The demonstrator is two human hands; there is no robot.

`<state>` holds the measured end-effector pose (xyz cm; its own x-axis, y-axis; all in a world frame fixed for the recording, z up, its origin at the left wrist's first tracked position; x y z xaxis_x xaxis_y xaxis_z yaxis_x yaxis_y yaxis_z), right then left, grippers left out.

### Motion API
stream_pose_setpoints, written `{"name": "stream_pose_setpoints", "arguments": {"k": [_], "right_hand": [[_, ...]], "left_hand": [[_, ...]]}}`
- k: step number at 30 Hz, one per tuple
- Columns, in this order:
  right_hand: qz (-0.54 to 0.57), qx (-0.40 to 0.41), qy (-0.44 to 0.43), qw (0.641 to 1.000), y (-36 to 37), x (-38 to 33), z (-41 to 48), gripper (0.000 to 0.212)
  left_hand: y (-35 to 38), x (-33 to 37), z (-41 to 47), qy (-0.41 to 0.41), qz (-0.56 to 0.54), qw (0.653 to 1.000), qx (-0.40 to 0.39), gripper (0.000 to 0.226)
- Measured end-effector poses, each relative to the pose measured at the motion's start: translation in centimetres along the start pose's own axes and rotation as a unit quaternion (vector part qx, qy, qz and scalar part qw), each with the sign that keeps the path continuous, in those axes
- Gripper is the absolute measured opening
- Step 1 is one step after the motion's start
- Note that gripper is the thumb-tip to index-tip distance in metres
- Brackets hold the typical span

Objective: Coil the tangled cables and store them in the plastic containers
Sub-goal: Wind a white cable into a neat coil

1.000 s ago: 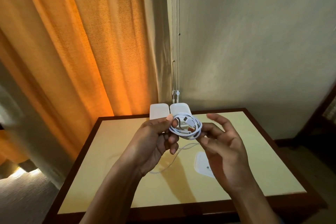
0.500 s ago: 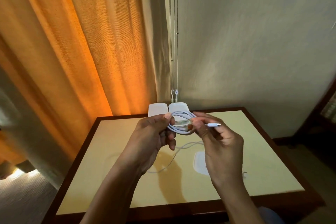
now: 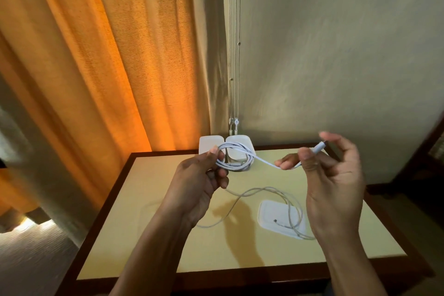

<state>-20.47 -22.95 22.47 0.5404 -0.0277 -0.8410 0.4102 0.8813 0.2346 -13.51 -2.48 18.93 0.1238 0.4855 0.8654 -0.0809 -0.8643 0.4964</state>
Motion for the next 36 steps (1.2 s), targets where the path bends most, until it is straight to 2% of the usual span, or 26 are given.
{"name": "stream_pose_setpoints", "arguments": {"k": [3, 5, 9, 12, 14, 16, 19, 22, 24, 27, 32, 34, 36], "right_hand": [[-0.054, 0.027, -0.025, 0.998, -0.5, -0.7, -0.4, 0.023], [-0.119, 0.021, -0.089, 0.989, -0.5, -1.5, -0.7, 0.018], [-0.281, -0.095, -0.241, 0.924, 1.1, -2.0, -1.8, 0.027], [-0.338, -0.168, -0.263, 0.888, 2.3, -1.1, -2.5, 0.025], [-0.361, -0.209, -0.249, 0.874, 2.8, -0.2, -3.1, 0.024], [-0.37, -0.225, -0.216, 0.875, 3.0, 0.7, -3.3, 0.019], [-0.371, -0.175, -0.167, 0.897, 2.7, 1.2, -2.7, 0.015], [-0.33, -0.079, -0.107, 0.935, 2.0, 1.5, -1.9, 0.029], [-0.328, -0.045, -0.076, 0.94, 1.9, 1.9, -1.6, 0.043], [-0.319, -0.036, -0.051, 0.946, 2.1, 2.4, -1.6, 0.057], [-0.148, -0.038, 0.067, 0.986, 2.2, 3.6, -1.6, 0.065], [-0.15, -0.017, 0.07, 0.986, 2.0, 3.6, -1.7, 0.066], [-0.198, 0.002, 0.064, 0.978, 2.0, 3.4, -1.9, 0.065]], "left_hand": [[0.1, -0.4, 0.1, -0.018, 0.023, 1.0, -0.004, 0.025], [0.0, -0.8, 0.1, -0.029, 0.041, 0.999, -0.001, 0.026], [0.1, -1.3, 0.1, -0.046, 0.037, 0.998, 0.011, 0.024], [0.5, -1.1, 0.1, -0.048, 0.017, 0.999, 0.006, 0.022], [0.8, -1.1, 0.1, -0.054, 0.008, 0.998, -0.006, 0.022], [1.1, -1.0, -0.1, -0.06, 0.008, 0.998, -0.022, 0.024], [1.4, -1.0, -0.4, -0.057, 0.02, 0.997, -0.044, 0.022], [1.6, -1.5, -0.6, -0.064, 0.033, 0.996, -0.049, 0.021], [1.6, -1.8, -0.6, -0.068, 0.034, 0.996, -0.046, 0.021], [1.5, -1.9, -0.6, -0.066, 0.037, 0.996, -0.036, 0.021], [1.4, -2.1, -0.5, -0.066, 0.044, 0.997, -0.024, 0.021], [1.5, -2.2, -0.5, -0.072, 0.035, 0.996, -0.028, 0.02], [1.6, -2.5, -0.5, -0.082, 0.021, 0.996, -0.033, 0.019]]}}
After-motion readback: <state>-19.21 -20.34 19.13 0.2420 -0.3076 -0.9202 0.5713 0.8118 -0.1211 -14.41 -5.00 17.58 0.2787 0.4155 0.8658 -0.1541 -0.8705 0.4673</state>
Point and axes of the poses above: each hand's wrist, its own z-axis towards the middle knuckle, its own y-axis out of the palm, x = y × z, the point moved 6 cm from there along z, towards the middle knuckle, and after that the axes turned 5 degrees about -z, right-handed, at the moved point
